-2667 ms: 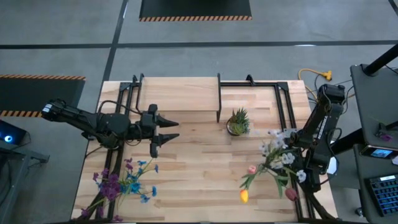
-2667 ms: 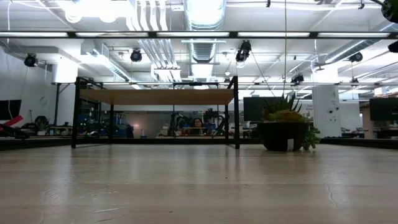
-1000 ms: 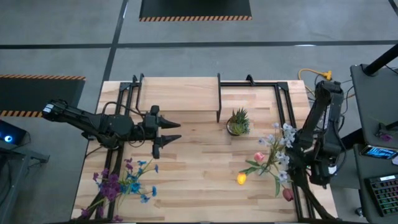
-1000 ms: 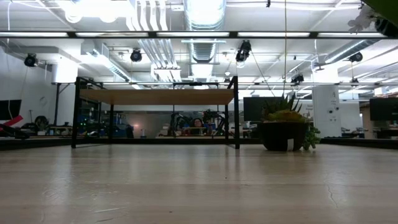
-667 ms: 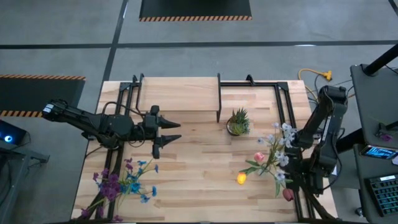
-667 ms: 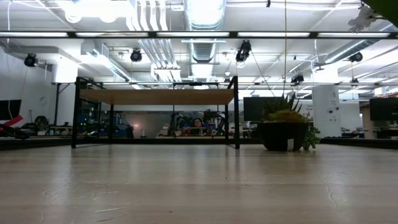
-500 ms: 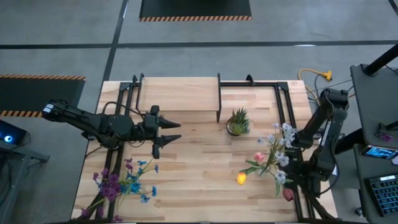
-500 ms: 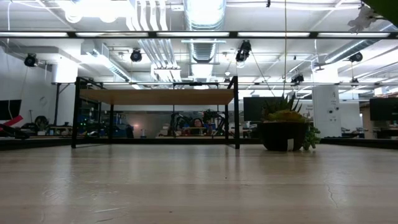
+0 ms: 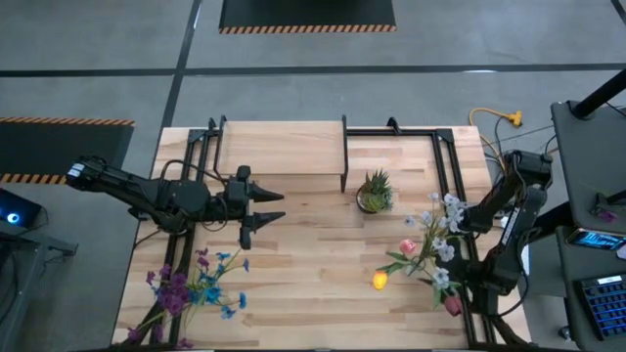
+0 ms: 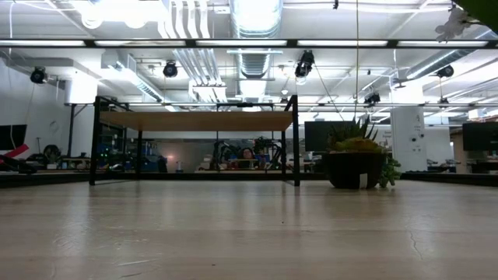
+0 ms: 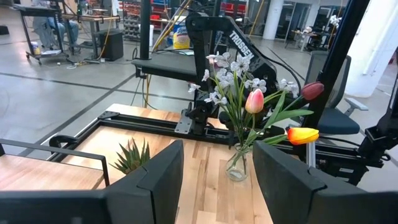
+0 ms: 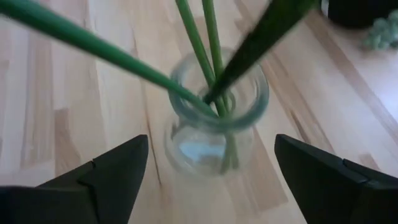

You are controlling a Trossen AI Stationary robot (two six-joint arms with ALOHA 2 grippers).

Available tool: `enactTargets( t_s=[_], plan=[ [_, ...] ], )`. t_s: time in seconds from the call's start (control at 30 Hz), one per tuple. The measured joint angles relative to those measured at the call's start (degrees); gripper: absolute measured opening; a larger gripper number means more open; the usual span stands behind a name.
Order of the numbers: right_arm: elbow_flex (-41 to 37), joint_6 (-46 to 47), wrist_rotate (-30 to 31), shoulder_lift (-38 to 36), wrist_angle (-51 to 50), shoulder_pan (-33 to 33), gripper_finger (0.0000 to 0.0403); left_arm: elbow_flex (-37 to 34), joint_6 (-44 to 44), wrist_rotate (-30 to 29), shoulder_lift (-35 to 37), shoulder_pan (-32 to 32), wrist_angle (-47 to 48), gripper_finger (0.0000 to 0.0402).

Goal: Pick and place flowers into a vace then onto a shelf
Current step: Put the right transparent flower vase on the shelf

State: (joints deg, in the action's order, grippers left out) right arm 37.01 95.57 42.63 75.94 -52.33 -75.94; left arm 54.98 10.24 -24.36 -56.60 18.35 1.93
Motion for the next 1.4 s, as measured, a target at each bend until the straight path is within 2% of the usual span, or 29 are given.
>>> enactTargets(
  t_s=[0.23, 0.53, 0.77, 1.17, 1.4],
  plan=[
    [0.0, 2.3, 7.1, 2.6, 0.8, 0.0, 0.0336, 0.0, 0.0, 0.0, 0.0, 0.0, 0.0, 0.0177],
    [0.0, 7.6, 10.3, 6.9, 0.8, 0.0, 0.0333, 0.0, 0.0, 0.0, 0.0, 0.0, 0.0, 0.0177],
    [0.0, 10.3, 11.6, 9.8, 0.7, 0.1, 0.0315, 0.0, 0.0, 0.0, 0.0, 0.0, 0.0, 0.0177],
    [-0.1, 12.9, 16.1, 13.0, 0.7, 0.3, 0.0209, 0.0, 0.0, 0.0, 0.0, 0.0, 0.0, 0.0177],
    [-0.1, 13.6, 16.5, 13.0, 0.7, 0.3, 0.0148, 0.0, 0.0, 0.0, 0.0, 0.0, 0.0, 0.0177]
  ],
)
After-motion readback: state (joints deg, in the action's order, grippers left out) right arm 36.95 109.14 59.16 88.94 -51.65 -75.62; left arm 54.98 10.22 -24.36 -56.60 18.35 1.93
